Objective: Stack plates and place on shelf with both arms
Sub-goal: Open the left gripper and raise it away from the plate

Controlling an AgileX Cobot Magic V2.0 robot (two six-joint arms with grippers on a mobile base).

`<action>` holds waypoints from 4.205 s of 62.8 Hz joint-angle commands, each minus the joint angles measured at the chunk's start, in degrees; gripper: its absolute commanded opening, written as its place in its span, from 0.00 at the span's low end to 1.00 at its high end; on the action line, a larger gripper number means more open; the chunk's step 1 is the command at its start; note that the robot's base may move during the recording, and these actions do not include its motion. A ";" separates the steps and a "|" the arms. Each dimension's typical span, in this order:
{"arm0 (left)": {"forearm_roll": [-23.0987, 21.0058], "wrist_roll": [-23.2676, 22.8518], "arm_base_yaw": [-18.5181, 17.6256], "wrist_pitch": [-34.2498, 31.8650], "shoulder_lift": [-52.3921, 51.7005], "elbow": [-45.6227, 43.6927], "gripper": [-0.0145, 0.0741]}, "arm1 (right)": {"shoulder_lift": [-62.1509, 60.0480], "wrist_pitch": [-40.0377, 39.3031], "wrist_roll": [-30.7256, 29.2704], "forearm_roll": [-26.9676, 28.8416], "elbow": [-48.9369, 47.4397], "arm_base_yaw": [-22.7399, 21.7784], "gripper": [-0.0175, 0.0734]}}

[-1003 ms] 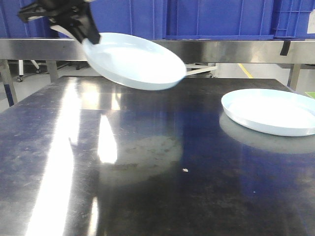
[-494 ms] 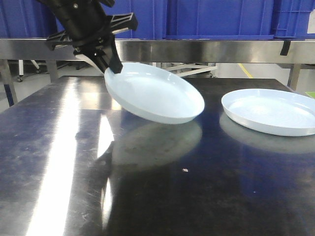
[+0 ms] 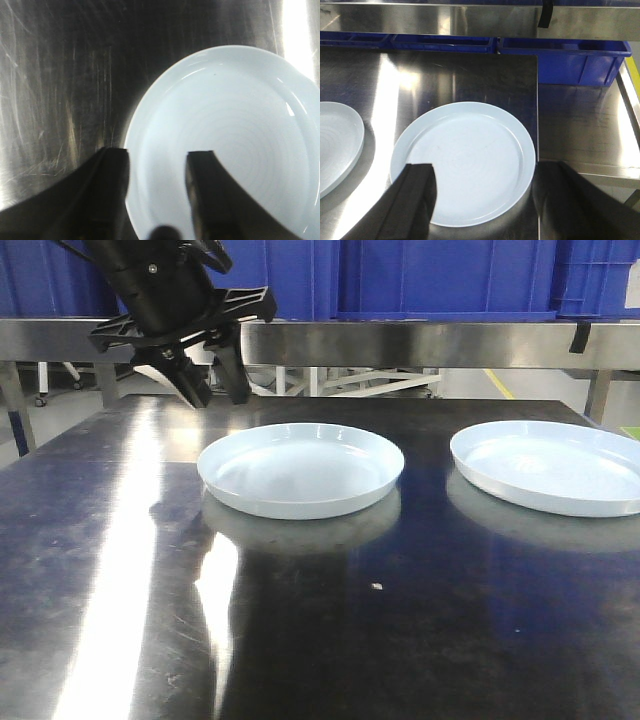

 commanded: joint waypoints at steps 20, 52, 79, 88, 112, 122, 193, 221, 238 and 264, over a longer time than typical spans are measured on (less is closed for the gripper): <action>-0.54 -0.26 0.03 -1.27 -4.80 -2.68 0.43 | -0.23 -4.45 -0.43 -0.57 -2.21 -0.17 0.77; 0.95 -0.26 4.07 -7.51 -22.63 -2.69 0.27 | -0.23 -3.34 -0.43 -0.57 -2.21 -0.17 0.77; 0.95 -0.26 15.60 -13.27 -40.81 13.89 0.27 | -0.23 -3.04 -0.43 -0.57 -2.21 -0.17 0.77; 0.74 -0.26 15.90 -16.61 -48.79 25.35 0.27 | -0.23 -2.98 -0.43 -0.57 -2.21 -0.17 0.77; 0.39 -0.26 15.90 -26.98 -67.95 53.33 0.27 | -0.23 -1.04 -0.43 -0.57 -2.21 -0.17 0.77; 0.39 -0.26 15.90 -28.24 -71.26 59.39 0.27 | -0.23 -1.04 -0.43 -0.57 -2.21 -0.17 0.77; 1.00 -0.26 15.90 -28.10 -71.26 61.60 0.27 | -0.23 -1.70 -0.34 0.00 -2.21 -0.17 0.77; 1.00 -0.26 15.90 -28.10 -71.26 61.60 0.27 | -0.23 -2.33 -0.29 0.57 -2.21 -0.17 0.48; 1.00 -0.26 15.90 -28.10 -71.26 61.60 0.27 | 3.03 -16.55 -0.29 0.57 -2.33 -1.07 0.47; 1.00 -0.26 15.90 -28.10 -71.26 61.60 0.27 | 23.87 4.04 -0.23 0.57 -20.93 -7.67 0.48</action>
